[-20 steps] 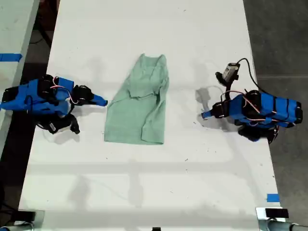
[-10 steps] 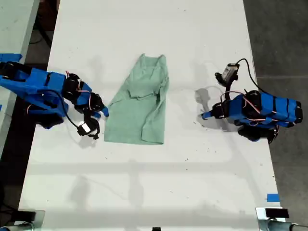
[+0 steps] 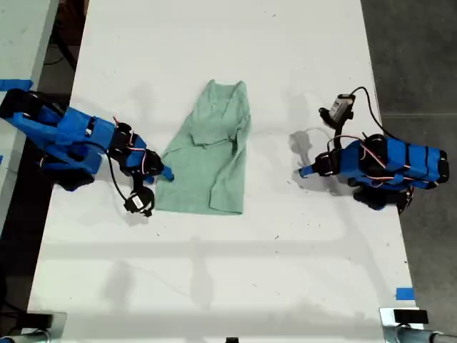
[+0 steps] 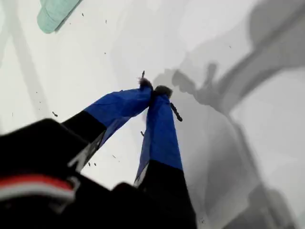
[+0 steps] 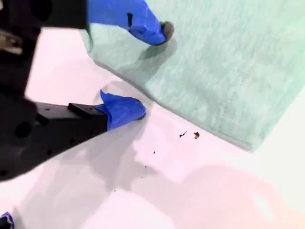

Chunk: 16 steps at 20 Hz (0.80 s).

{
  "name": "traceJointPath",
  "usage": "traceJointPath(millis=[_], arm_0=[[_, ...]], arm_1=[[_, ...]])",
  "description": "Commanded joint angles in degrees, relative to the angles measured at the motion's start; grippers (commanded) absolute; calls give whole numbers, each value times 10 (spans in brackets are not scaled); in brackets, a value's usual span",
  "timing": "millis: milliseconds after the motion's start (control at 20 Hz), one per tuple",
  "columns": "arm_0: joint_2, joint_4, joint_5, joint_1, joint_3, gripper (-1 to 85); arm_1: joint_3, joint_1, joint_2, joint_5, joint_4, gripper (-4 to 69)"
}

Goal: Fold t shirt

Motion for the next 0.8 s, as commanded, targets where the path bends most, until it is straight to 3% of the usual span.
traceJointPath(millis=[0,50,100,250,600,750], arm_0=[[-54,-30,20,-11,-47,113],[-68,-41,20,-14,-48,21],[-73,-51,23,-18,-47,-2],[-57,-29,25,-25,-62,-3],[65,155,24,-23,-187,-3],[64,170,69,-33,-276,-3]], arm_1=[[34,-3,9,-6,1,13],[34,-3,9,-6,1,13],[34,-3,9,-6,1,13],[34,-4,9,-6,1,13],[34,-3,9,-6,1,13],[34,-2,9,-7,1,13]])
